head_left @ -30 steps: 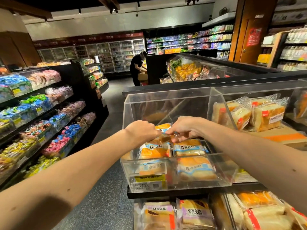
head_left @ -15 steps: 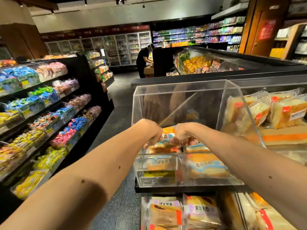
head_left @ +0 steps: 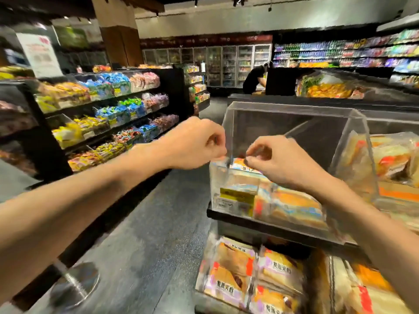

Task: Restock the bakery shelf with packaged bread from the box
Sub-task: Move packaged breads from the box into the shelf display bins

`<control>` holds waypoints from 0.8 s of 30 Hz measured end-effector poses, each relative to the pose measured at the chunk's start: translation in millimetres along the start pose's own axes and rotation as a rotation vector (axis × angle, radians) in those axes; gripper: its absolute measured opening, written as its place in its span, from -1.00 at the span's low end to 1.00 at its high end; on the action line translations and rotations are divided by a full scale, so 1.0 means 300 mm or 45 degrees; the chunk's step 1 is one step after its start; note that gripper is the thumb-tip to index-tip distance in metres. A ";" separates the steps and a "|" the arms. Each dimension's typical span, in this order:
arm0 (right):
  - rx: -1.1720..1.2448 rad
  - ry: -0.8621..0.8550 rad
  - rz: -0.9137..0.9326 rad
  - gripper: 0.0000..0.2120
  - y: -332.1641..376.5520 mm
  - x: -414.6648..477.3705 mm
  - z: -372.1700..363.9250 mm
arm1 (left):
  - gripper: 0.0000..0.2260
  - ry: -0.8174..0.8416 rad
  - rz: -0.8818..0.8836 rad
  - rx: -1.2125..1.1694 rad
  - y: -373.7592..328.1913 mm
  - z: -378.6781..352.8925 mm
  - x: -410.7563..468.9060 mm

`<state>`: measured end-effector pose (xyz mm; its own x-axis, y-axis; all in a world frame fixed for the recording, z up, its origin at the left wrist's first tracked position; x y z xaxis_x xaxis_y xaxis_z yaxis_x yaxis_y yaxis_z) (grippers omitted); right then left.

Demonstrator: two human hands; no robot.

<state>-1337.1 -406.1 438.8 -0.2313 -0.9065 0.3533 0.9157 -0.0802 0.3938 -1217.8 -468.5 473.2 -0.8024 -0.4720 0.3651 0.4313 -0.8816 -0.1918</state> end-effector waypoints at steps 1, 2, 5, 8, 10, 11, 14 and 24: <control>0.010 -0.024 0.096 -0.91 0.076 -0.049 -0.017 | -0.90 -0.037 0.066 0.023 0.022 0.031 -0.100; 0.005 -0.006 0.186 -0.86 0.151 -0.097 -0.058 | -0.89 -0.058 0.149 0.050 0.049 0.051 -0.209; -0.079 0.185 0.471 -0.71 0.389 -0.271 -0.290 | -0.84 -0.025 0.395 0.235 0.133 0.042 -0.585; -0.141 0.428 0.723 -0.60 0.624 -0.487 -0.602 | -0.77 0.124 0.677 0.444 0.230 -0.030 -1.017; -0.103 0.600 0.844 -0.58 0.768 -0.652 -0.799 | -0.82 0.193 0.889 0.429 0.279 -0.088 -1.320; -0.079 0.674 0.896 -0.58 0.837 -0.730 -0.890 | -0.86 0.202 0.981 0.431 0.294 -0.114 -1.461; -0.056 0.919 1.034 -0.62 1.044 -0.962 -1.140 | -0.89 0.212 1.299 0.386 0.386 -0.223 -1.924; -0.135 1.368 1.157 -0.72 1.638 -1.396 -1.823 | -0.75 0.331 2.113 -0.106 0.666 -0.503 -3.110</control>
<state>-610.5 -292.5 20.4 0.7603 -0.5245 -0.3831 0.6394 0.7081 0.2996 -445.2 -204.7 -43.1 0.4203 -0.8067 -0.4154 0.8069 0.5417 -0.2356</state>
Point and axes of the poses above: each hand's wrist, its own x-axis towards the middle knuckle, its own z-axis out of the back of the hand, y = z × x, the point moved 10 cm from there along x, towards the middle knuckle, and after that the axes turned 4 degrees about -x, right-handed, at the moved point
